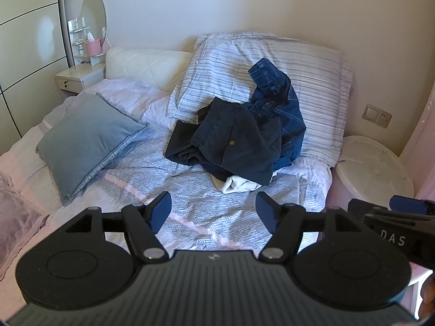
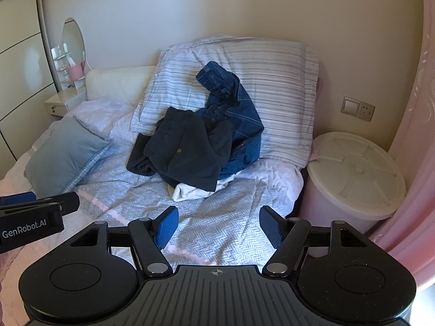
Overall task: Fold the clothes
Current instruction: 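Move both grippers toward the clothes pile on the pillow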
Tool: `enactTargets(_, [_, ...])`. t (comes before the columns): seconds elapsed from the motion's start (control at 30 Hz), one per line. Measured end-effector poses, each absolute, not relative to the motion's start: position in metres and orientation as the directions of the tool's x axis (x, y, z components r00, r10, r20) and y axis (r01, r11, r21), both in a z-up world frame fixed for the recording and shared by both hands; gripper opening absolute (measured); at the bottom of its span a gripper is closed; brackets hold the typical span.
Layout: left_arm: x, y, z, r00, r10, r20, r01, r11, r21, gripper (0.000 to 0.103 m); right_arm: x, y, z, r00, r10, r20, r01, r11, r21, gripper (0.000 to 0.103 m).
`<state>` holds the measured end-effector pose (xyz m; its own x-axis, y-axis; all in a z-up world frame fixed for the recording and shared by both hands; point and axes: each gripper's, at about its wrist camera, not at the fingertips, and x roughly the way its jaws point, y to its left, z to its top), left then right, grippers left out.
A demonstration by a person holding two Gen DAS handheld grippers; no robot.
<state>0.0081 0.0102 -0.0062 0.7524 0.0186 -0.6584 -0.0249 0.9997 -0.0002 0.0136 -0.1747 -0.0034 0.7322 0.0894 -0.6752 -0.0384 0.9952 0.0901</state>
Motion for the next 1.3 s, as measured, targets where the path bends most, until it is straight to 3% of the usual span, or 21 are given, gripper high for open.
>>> enactTargets(1.3, [0.050,0.035,-0.034,0.682,0.029,-0.731,-0.076,0.997,-0.031,0.065,0.052,-0.176,-0.033,0.688,0.099,-0.719,-0.079,0.995,0.061,0.069])
